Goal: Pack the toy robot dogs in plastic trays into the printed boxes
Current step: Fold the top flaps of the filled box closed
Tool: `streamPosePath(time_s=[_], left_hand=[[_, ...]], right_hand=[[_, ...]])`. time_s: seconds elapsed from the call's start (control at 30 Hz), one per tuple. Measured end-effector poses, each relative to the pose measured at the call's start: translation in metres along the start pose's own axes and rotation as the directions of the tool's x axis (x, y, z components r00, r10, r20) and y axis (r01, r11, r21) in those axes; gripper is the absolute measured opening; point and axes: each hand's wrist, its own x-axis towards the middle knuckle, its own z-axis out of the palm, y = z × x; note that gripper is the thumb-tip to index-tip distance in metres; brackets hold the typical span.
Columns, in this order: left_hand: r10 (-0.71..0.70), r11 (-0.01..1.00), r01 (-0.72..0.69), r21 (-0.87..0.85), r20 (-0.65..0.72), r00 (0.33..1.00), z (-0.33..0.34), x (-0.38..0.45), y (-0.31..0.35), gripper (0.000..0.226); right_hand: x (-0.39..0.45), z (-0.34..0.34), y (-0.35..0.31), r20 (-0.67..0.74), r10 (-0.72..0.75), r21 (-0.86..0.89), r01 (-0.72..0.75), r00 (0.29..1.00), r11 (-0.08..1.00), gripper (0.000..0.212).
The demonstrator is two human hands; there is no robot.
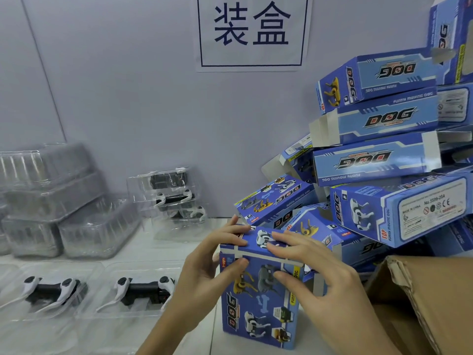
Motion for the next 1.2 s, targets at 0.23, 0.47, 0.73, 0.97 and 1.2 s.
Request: streamPosePath(time_s=[0.23, 0.47, 0.73, 0.97, 1.2], left_hand=[[-0.059, 0.996, 0.057, -0.075, -0.018, 0.998, -0.001, 0.001, 0.005, 0.046], [-0.102, 0.977, 0.057, -0.204, -0.215, 0.971, 0.014, 0.001, 0.007, 0.039], [-0.171, 0.948, 0.108, -0.299, -0.191, 0.967, 0.009, 0.002, 0.014, 0.037], [-0.097, 0.975, 0.055, -0.215, -0.188, 0.977, 0.014, 0.000, 0.017, 0.025], [-0.093, 0.972, 0.051, -0.230, -0.175, 0.980, 0.012, 0.002, 0.017, 0.022]], right_hand=[[-0.005, 0.007, 0.000, 0.000, 0.046, 0.009, -0.046, 0.999, 0.999, 0.043], [-0.007, 0.015, 0.004, -0.091, 0.092, 0.173, -0.075, 0.992, 0.982, 0.037], [-0.008, 0.014, 0.001, -0.068, 0.109, 0.236, -0.090, 0.992, 0.968, 0.036], [-0.001, 0.021, -0.002, -0.133, 0.220, 0.401, -0.150, 0.966, 0.904, 0.022], [0.002, 0.019, -0.001, -0.187, 0.292, 0.519, -0.159, 0.938, 0.840, 0.008]])
